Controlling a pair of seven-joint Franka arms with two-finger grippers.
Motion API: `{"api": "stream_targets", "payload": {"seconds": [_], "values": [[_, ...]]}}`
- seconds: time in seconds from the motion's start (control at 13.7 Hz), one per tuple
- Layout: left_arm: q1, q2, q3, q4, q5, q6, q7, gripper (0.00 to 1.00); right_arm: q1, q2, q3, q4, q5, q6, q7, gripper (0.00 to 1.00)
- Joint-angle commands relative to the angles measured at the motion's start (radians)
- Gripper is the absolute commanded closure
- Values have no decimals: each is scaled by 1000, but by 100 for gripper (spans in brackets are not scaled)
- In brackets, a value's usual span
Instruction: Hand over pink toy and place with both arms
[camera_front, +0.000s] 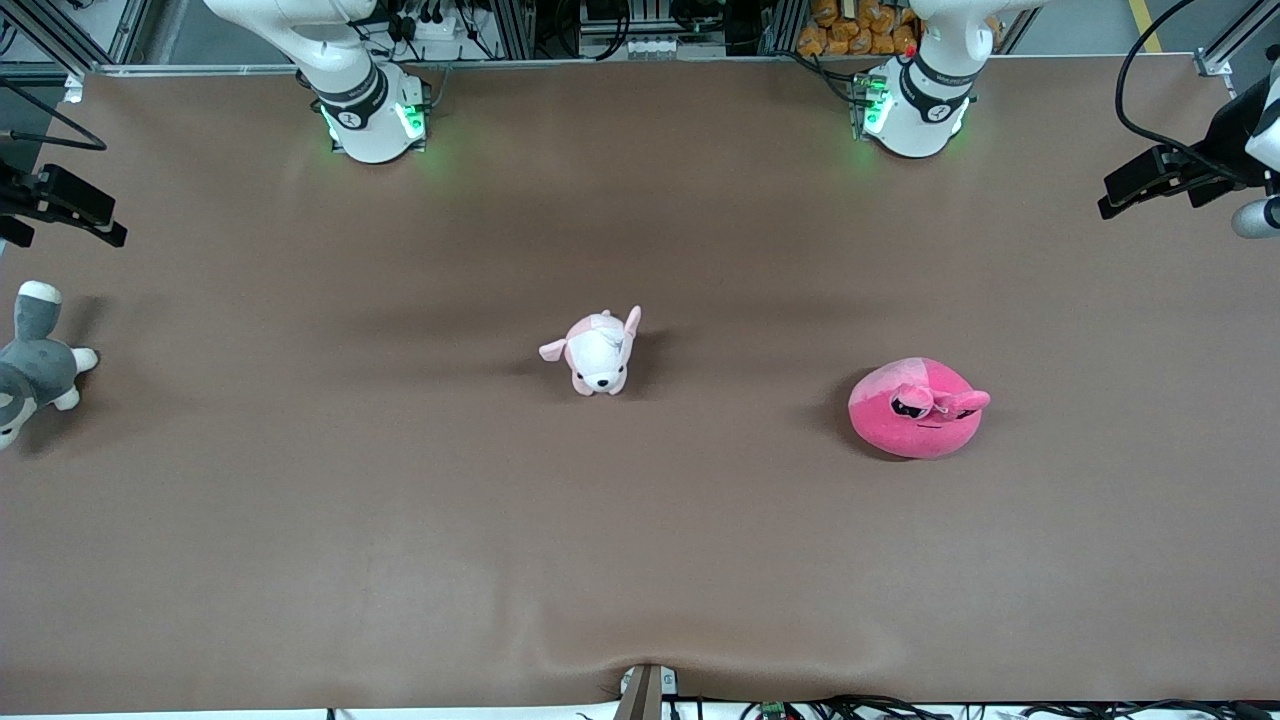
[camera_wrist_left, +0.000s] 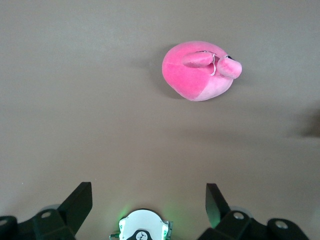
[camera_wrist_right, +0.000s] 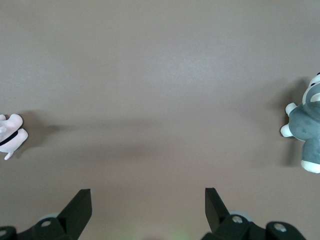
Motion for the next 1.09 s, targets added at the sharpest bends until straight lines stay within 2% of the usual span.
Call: {"api": "stream_targets", "payload": {"seconds": [0.0, 0.87, 1.02], "values": [[2, 14, -5, 27, -3, -21, -20, 0, -3, 7, -1, 17, 4, -19, 1, 0], [2, 13, -5, 30, -2, -24, -63, 0, -3, 8, -1, 17, 6, -34, -2, 0], [2, 11, -8, 29, 0, -24, -130, 0, -4, 8, -1, 17, 6, -34, -2, 0]]}}
